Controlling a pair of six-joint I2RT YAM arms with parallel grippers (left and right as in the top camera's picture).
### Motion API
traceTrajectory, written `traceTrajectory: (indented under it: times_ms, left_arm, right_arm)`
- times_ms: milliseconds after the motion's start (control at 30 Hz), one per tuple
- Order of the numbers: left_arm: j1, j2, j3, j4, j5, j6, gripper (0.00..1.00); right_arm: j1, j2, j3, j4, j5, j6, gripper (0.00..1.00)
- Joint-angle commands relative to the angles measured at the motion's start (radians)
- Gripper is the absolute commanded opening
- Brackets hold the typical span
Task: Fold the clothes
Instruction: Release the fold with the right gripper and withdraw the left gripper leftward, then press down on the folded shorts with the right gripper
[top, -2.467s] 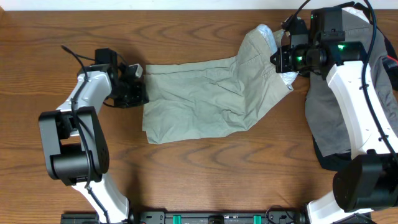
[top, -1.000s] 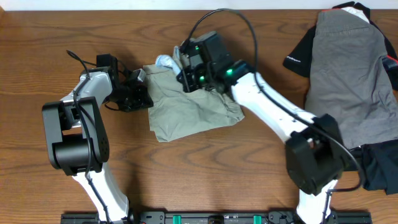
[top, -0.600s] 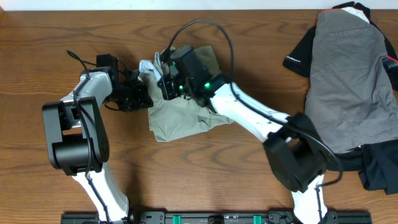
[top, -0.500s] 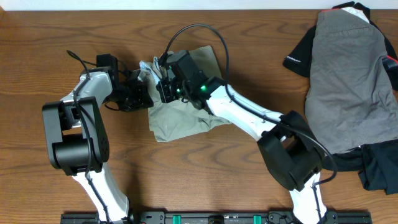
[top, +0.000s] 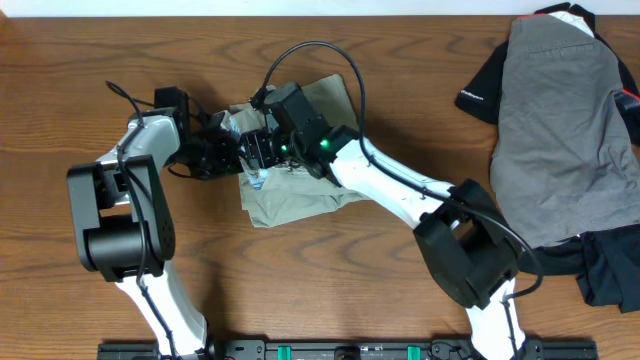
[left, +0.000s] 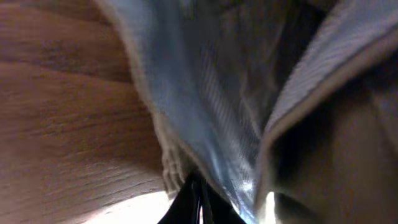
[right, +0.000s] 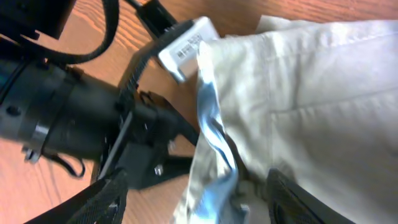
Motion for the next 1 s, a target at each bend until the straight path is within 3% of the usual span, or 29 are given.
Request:
traceTrajectory:
  times_ms: [0, 67, 167, 300, 367, 500, 733, 967]
  left_arm:
    - [0.063, 0.035, 0.005, -0.014, -0.066, -0.054, 0.07]
    - [0.102, 0.01, 0.01, -0.021, -0.068, -0.069, 0.17]
    - [0.156, -0.038, 0.011, -0.021, -0.069, -0.088, 0.4]
    - [0.224, -0.132, 0.014, -0.013, -0.068, -0.114, 0.56]
    - [0.242, -0.175, 0.014, -0.009, -0.068, -0.13, 0.57]
    - [0.248, -0.257, 0.014, 0.026, -0.068, -0.166, 0.58]
    - [0.241, -0.303, 0.013, 0.049, -0.068, -0.188, 0.58]
    - [0.241, -0.302, 0.008, 0.048, -0.076, -0.188, 0.58]
  right_arm:
    - [-0.068, -0.112, 0.016, -0.039, -0.008, -0.001, 0.71]
    - [-0.106, -0.148, 0.016, -0.086, -0.011, -0.023, 0.72]
    - [-0.147, -0.179, 0.016, -0.164, -0.025, -0.062, 0.73]
    - [-0.167, -0.177, 0.015, -0.305, -0.06, -0.099, 0.66]
    - [-0.163, -0.173, 0.015, -0.362, -0.063, -0.105, 0.55]
    - [-0.122, -0.154, 0.014, -0.36, -0.054, -0.113, 0.02]
    - [-0.043, -0.032, 0.013, -0.237, -0.034, -0.081, 0.01]
    - [-0.01, 0.016, 0.013, -0.333, -0.161, -0.051, 0.01]
